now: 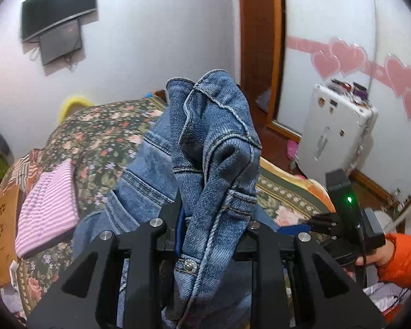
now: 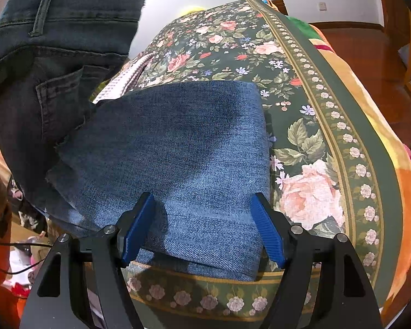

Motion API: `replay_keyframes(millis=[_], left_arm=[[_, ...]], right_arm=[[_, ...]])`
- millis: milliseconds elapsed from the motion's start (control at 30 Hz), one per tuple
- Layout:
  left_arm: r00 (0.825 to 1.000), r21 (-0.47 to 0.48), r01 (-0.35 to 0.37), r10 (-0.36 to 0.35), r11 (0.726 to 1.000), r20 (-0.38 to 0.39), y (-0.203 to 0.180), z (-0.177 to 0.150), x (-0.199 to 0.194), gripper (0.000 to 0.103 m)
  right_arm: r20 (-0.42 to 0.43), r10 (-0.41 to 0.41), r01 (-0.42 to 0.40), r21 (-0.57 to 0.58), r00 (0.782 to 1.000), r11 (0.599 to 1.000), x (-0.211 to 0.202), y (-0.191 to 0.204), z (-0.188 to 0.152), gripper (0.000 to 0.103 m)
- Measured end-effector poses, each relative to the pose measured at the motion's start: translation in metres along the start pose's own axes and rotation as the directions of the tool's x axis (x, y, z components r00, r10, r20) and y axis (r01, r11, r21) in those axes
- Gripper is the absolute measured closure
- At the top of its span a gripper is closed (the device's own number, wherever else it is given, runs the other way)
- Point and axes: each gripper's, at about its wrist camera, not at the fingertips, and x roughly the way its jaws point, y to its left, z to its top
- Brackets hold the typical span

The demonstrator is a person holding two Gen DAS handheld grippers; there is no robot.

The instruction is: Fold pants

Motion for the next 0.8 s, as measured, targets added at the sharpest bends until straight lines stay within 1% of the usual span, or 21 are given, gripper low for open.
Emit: replay_keyframes(millis=[67,133,300,467,600,667,800], left_arm=[[0.999,0.023,0.017,-0.017,1.0,-0.029,-0.007,-0.003,0.01,0.08],[0.996,0.032,0.033,-0.03,0.999,-0.078,-0.012,-0.009,0.023,0.08],[0.98,-0.002,0.108,-0.107,0.994,-0.167,-0.019,-0.027,0.044,0.08],[0.974,0.019,0.114,-0.108,0.993,-0.201,-0.029,-0.037,0.053,0.079],[0.975,0.054,0.077,-0.064,0.996,-0.213,-0.035,-0.039,0.059,0.074],[0.973,0.07,0.072,-0.054,0.995,-0.225,-0.037,-0.039,0.06,0.073],[0.969,0.065,0.077,-0.059,0.995,-0.24,-0.035,-0.038,0.059,0.073]], right_arm=[[0.001,0.001,-0.001,0.001,1.0,1.0,0.001,0.0,0.0,0.032],[0.002,0.002,-0.002,0.002,1.0,1.0,0.001,0.0,0.0,0.032],[0.003,0.002,-0.002,0.002,1.0,1.0,0.002,-0.001,0.0,0.032],[0.004,0.008,-0.008,0.012,1.0,1.0,0.002,-0.003,0.001,0.032],[0.004,0.011,-0.011,0.018,1.0,1.0,-0.001,-0.003,0.003,0.032],[0.001,0.01,-0.01,0.017,1.0,1.0,-0.003,-0.004,0.005,0.033],[-0.003,0.0,0.0,0.023,1.0,1.0,-0.008,-0.006,0.007,0.033]])
